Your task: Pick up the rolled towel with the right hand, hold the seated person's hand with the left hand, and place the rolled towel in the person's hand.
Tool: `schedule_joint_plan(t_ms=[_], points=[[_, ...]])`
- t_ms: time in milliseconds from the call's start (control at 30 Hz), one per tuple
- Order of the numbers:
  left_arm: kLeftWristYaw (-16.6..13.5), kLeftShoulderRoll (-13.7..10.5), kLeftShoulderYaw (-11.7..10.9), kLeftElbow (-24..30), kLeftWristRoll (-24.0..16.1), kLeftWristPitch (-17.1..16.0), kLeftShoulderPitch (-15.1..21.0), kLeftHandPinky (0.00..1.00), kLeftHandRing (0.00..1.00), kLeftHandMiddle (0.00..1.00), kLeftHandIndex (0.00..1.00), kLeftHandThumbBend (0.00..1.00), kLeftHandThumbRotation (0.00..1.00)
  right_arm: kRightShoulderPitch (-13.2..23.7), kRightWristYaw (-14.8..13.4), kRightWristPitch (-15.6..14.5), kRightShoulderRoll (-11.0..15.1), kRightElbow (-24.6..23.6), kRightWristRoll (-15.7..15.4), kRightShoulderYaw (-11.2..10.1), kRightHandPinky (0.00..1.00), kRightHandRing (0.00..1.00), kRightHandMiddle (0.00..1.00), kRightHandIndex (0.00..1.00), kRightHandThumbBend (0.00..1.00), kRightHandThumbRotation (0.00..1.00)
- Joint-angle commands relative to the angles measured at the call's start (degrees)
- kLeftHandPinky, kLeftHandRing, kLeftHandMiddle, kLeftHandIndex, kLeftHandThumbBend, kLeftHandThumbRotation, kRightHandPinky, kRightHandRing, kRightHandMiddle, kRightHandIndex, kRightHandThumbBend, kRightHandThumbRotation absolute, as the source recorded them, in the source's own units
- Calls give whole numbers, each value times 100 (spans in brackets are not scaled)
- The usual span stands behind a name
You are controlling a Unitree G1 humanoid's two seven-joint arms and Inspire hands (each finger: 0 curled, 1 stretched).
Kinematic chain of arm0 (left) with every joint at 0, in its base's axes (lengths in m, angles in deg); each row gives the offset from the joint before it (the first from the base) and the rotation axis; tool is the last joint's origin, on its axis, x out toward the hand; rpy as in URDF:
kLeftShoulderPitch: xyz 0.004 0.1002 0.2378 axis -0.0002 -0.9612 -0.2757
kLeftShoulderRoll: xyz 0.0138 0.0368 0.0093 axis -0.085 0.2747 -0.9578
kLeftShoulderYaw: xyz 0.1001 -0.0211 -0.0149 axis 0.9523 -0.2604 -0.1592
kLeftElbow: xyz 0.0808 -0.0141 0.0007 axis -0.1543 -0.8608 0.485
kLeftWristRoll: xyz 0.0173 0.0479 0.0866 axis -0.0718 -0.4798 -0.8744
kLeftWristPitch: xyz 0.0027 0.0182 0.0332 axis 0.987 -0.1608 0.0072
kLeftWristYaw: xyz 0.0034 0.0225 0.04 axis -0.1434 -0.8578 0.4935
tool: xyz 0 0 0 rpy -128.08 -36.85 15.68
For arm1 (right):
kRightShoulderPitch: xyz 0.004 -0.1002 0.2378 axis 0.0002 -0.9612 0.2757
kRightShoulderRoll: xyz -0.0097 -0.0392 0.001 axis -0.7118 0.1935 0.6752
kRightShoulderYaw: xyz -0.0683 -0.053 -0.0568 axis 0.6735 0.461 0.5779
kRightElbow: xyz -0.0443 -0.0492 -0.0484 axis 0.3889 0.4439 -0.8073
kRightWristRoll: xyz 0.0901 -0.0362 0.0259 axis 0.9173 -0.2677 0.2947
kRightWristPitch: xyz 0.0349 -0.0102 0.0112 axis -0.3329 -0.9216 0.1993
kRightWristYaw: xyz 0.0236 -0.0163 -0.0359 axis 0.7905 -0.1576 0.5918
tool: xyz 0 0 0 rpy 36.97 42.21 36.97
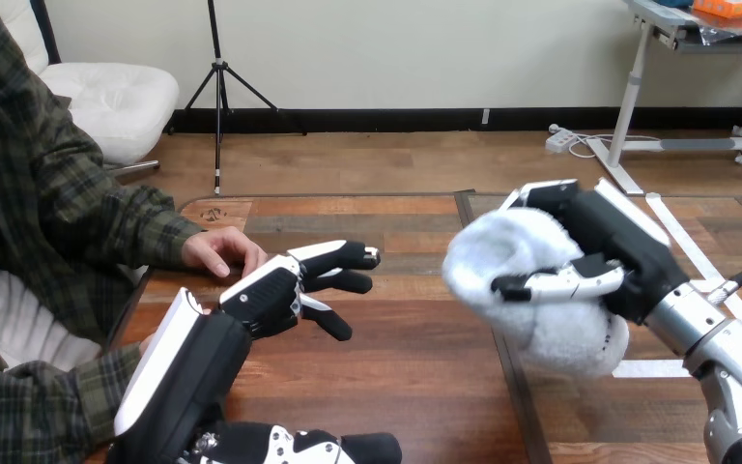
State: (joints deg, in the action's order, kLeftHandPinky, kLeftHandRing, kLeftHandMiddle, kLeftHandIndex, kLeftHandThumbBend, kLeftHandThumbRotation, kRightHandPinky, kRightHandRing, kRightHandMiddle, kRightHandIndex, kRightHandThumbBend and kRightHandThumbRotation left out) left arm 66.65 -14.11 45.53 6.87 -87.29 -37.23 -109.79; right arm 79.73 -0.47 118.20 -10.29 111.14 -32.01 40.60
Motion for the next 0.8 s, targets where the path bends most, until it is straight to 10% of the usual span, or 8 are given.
schedule_joint_plan(t_ms=[0, 767], points=[[-194, -20, -192, -45, -314, -154, 151, 57, 74, 79, 78, 100, 29, 432, 175, -240, -103, -469, 404, -365, 14, 20, 28, 30, 73, 0], [-1418, 1, -1159, 609, -2772, -498, -311, 72, 81, 83, 81, 100, 24, 150, 331, -1132, -278, -1513, 911, -670, 13, 19, 27, 30, 76, 0]])
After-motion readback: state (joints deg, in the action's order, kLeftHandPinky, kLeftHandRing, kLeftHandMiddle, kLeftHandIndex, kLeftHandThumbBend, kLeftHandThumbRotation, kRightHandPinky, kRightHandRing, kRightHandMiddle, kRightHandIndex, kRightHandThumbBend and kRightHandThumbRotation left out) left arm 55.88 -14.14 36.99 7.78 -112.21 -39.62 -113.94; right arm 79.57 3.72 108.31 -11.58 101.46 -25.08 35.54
